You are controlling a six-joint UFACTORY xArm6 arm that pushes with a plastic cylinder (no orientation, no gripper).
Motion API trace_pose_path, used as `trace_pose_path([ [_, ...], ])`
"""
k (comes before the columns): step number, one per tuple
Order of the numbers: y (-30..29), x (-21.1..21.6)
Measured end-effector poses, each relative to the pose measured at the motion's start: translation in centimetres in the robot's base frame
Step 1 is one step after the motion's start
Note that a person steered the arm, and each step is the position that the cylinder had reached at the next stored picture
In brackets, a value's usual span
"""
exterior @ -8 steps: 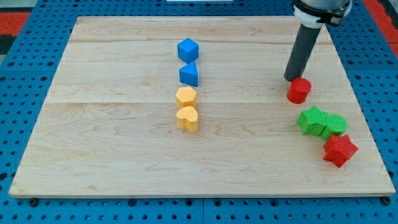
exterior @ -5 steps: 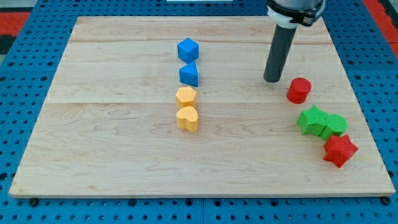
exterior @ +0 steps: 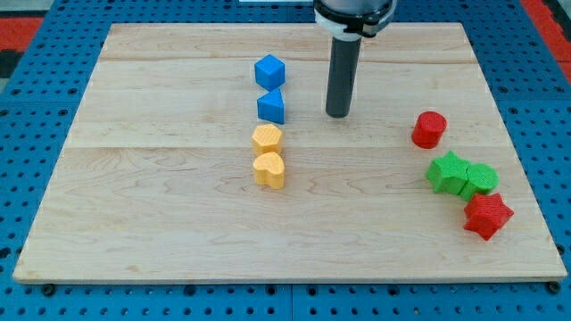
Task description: Push the red circle towards the green star
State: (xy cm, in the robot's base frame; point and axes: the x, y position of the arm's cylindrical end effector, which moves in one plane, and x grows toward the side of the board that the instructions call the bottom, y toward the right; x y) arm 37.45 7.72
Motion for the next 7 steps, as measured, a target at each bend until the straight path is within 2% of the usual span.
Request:
trace_pose_path([
  [1,7.0,-2.1],
  [2,12.3,-1.0],
  [3,13.4,0.8],
  [5,11.4,3.4],
  [7,8.7,4.3],
])
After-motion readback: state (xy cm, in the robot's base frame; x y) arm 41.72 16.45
